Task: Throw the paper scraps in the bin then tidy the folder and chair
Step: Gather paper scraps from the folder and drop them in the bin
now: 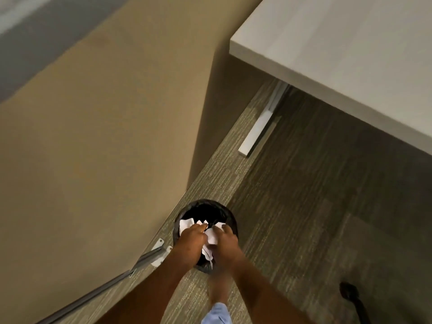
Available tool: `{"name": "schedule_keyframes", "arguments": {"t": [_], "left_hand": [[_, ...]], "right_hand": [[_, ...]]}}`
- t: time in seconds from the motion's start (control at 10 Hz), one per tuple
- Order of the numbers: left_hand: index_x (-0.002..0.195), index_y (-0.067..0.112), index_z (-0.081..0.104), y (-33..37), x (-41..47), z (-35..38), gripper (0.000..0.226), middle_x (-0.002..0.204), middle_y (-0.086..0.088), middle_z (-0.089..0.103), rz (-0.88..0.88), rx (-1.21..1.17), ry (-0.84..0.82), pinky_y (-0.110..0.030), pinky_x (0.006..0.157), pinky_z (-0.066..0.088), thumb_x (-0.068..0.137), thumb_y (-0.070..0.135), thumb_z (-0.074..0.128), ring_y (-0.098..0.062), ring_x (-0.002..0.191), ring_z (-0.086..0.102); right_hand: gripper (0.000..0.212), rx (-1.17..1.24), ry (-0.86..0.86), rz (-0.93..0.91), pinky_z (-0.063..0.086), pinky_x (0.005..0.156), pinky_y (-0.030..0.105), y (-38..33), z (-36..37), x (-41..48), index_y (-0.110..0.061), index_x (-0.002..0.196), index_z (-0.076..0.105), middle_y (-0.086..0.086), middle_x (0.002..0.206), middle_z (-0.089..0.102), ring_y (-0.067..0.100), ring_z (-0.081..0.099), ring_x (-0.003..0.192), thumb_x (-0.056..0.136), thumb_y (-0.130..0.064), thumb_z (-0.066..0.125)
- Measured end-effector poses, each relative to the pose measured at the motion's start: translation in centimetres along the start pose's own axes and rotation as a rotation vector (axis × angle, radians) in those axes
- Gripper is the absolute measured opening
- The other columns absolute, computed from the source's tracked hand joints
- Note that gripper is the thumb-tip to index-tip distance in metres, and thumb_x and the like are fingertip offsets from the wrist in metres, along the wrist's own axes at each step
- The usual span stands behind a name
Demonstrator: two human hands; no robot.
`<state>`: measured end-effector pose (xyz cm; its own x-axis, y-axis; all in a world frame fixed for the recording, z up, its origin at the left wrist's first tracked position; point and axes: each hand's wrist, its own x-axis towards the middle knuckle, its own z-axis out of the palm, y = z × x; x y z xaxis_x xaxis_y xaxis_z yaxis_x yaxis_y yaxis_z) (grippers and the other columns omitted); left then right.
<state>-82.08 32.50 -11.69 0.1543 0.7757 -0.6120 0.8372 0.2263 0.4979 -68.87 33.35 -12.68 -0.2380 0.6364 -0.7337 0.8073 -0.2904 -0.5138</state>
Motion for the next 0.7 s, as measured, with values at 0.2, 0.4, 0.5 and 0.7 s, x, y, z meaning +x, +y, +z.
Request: {"name": "schedule_keyframes", "arguments": {"t": [0.2,0.4,0.5,0.7], "left_hand": [[0.109,0.004,0.059,-2.4,4.0,2.6,0.024,0.061,-0.012,0.064,-0.365,-0.579,0.045,-0.028,0.060,0.046,0.090,-0.003,0.046,-0.024,0.059,0.065],[0.121,-0.015,0.052,-4.9,5.3,3.9,0.036,0.109,-0.027,0.053,-0.291,-0.516,-0.034,-0.028,0.089,0.034,0.087,-0.012,0.042,-0.029,0.103,0.047],[0.113,-0.003,0.064,-6.0,5.2,3.4,0.036,0.114,-0.013,0.063,-0.078,-0.071,0.037,0.004,0.080,0.034,0.083,-0.014,0.048,-0.019,0.103,0.054],[0.117,-0.002,0.063,-6.2,5.4,3.7,0.041,0.136,-0.018,0.053,-0.112,-0.184,0.062,-0.016,0.096,0.029,0.081,-0.017,0.050,-0.030,0.129,0.048]], "right_hand": [[0.065,-0.002,-0.039,0.002,0.034,0.113,0.038,2.0,2.5,4.6,-0.022,0.153,0.020,0.012,0.162,0.005,0.034,0.023,0.146,0.098,-0.033,0.052],[0.076,0.070,-0.073,0.010,0.032,0.115,0.041,2.2,3.4,6.6,-0.017,0.155,0.012,0.014,0.162,0.006,0.035,0.022,0.146,0.095,-0.028,0.058],[0.082,0.062,-0.071,0.012,0.031,0.115,0.043,2.4,3.6,7.1,-0.016,0.154,0.008,0.015,0.161,0.007,0.035,0.019,0.147,0.093,-0.030,0.060],[0.079,0.020,-0.095,0.016,0.033,0.114,0.046,3.2,4.6,7.6,-0.013,0.153,0.011,0.013,0.161,0.010,0.035,0.019,0.147,0.093,-0.023,0.062]]}}
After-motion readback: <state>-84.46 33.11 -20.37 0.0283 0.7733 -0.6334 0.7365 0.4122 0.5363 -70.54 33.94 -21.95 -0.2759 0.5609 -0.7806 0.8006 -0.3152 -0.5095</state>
